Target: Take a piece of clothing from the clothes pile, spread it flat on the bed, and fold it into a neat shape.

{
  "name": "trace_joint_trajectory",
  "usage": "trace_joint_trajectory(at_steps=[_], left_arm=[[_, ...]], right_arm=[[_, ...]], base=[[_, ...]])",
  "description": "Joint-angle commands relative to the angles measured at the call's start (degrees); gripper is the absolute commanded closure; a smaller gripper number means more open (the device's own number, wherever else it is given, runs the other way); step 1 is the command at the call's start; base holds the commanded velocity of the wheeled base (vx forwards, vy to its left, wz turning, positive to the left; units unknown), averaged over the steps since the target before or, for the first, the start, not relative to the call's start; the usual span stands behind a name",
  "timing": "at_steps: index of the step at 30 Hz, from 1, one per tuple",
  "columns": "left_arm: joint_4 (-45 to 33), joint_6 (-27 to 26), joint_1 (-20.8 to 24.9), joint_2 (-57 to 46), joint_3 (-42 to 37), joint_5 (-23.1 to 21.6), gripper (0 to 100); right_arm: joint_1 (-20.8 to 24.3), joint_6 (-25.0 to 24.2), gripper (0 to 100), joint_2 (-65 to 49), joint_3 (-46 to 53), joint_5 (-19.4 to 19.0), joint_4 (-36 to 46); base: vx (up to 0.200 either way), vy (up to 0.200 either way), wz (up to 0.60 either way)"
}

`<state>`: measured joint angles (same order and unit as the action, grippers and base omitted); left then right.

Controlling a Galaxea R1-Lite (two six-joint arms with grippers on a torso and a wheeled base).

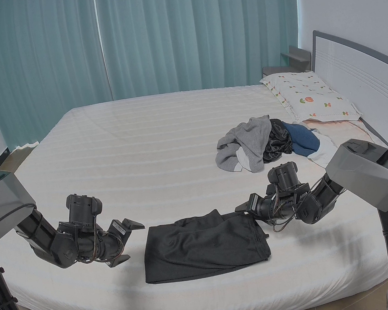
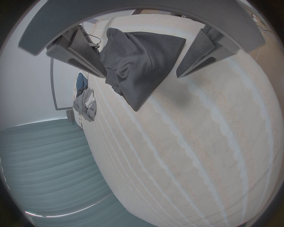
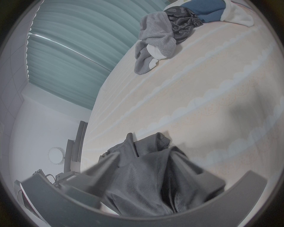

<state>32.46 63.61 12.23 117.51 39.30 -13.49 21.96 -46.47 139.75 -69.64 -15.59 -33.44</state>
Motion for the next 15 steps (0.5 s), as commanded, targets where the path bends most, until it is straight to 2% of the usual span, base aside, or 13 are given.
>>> trace_joint_trajectory(at_steps=[1, 11, 15], left_arm=[[0.0, -0.1, 0.3, 1.9, 2.9, 0.4, 0], [-0.1, -1.3, 0.6, 7.5, 9.6, 1.2, 0], [-0.4, -5.4, 2.4, 11.3, 13.3, 4.9, 0]], right_arm=[[-1.1, -0.4, 100, 0.3, -0.3, 0.0, 0.1], [-2.0, -1.8, 100, 0.1, -0.4, 1.9, -1.4], [-2.3, -3.2, 100, 0.1, -0.3, 2.5, -2.2]], base=[[0.0, 0.0, 0.0], [0.0, 0.0, 0.0], [0.0, 0.0, 0.0]])
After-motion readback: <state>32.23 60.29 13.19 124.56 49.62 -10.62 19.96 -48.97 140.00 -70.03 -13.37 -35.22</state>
